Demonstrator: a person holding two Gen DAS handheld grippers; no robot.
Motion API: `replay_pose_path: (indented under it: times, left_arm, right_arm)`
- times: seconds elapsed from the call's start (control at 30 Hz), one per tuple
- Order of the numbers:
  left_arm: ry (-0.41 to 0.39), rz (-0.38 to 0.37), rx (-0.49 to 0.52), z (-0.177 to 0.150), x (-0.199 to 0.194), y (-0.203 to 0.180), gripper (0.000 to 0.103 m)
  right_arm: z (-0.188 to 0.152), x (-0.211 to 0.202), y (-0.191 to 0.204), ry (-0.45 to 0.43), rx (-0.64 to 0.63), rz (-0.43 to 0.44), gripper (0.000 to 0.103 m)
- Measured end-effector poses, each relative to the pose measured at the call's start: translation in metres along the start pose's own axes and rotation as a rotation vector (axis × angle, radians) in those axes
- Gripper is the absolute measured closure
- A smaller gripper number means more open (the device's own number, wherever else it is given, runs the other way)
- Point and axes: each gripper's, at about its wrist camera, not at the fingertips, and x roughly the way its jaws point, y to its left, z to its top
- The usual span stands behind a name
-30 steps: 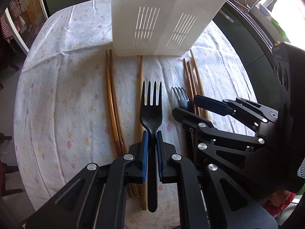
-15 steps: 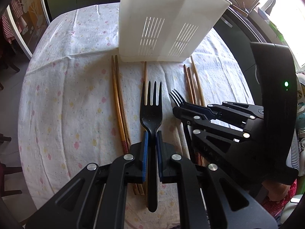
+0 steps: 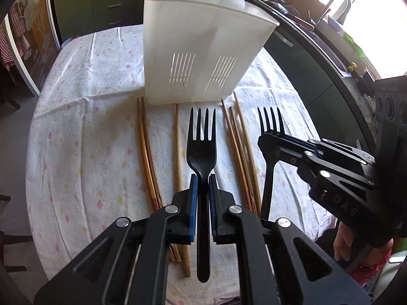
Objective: Organize utensils
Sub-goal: 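Lift both black forks and drop them into the white holder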
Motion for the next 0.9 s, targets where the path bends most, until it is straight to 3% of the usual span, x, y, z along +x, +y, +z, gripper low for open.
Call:
replay_pose_path:
  times: [0.33,0.57,0.8,0.9]
  left_arm:
    - [-0.281,-0.048,0.098,0.019,-0.075,-0.035,0.094]
    - [-0.597,-0.049,0.125,0.057,-0.133,-0.047,0.094]
    - [-0.889,0.002,0.165,0.094,-0.142,-0.052,0.094]
    - [-0.955,0.058,0.177,0.108,-0.132,-0.056,0.094]
  right_arm:
    - [0.009,-0.072,0.003,-0.199,0.006,0.061,0.098]
    - [0.011,-0.094,-0.003,-0.245,0.021,0.094,0.098]
    - [0.007,-0.098,-0.007,-0.248,0.032,0.106,0.098]
    - [0.008,-0.102,-0.011,-0.262,0.039,0.107,0.098]
